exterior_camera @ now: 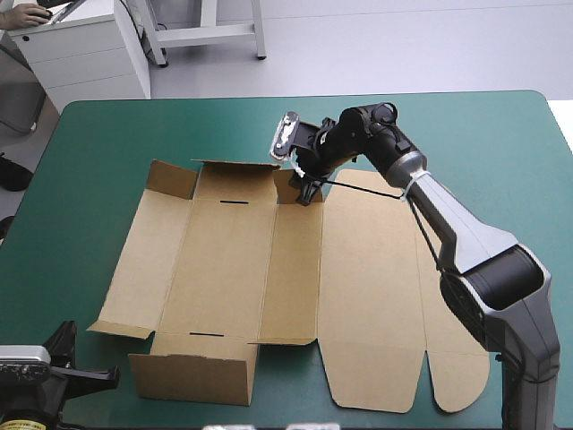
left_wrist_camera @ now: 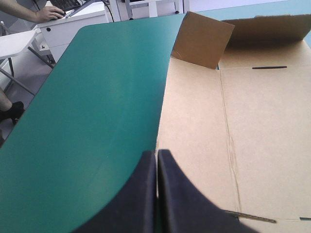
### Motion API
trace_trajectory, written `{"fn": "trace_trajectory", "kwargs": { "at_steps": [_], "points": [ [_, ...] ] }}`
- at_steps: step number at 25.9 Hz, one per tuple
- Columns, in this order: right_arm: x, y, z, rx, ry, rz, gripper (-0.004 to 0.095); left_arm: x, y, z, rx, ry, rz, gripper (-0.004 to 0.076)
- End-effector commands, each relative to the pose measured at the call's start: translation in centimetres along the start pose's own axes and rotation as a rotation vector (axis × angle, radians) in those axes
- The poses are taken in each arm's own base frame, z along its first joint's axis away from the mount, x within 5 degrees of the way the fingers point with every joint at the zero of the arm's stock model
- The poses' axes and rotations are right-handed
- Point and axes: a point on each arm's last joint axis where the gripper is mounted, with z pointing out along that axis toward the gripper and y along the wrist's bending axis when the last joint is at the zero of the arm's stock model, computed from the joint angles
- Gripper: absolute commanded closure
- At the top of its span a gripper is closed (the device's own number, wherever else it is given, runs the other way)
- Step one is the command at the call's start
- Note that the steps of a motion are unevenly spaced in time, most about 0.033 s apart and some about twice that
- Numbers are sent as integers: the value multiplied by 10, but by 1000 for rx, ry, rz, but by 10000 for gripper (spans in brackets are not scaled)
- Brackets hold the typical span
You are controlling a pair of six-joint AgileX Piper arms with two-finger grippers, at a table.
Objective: Fold the box
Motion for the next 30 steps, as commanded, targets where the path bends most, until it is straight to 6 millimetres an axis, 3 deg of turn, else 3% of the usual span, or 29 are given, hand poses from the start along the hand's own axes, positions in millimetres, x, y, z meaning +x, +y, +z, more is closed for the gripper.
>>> {"fn": "trace_trajectory", "kwargs": {
  "at_steps": [1,2,5,7,12,15,23,30],
  "points": [
    [-13,-6,-46,121,-43,168,885,-14,0,-1,4,-83,-1,734],
    [-12,-6,-47,133,-31,199,922,-14,0,-1,4,-83,-1,734],
    [-6,-12,-52,206,9,369,909,-14,0,-1,4,-83,-1,726],
    [-5,-11,-59,220,25,436,909,-14,0,-1,4,-83,-1,680],
    [-1,-11,-82,252,41,549,909,-14,0,-1,4,-83,-1,391],
    [5,-7,-103,229,61,611,909,-14,0,-1,4,-83,-1,271],
    [44,12,-153,254,38,706,909,-15,1,-1,-9,-94,11,261],
    [85,48,-197,316,19,760,909,-29,2,1,-8,-83,11,261]
  ]
}}
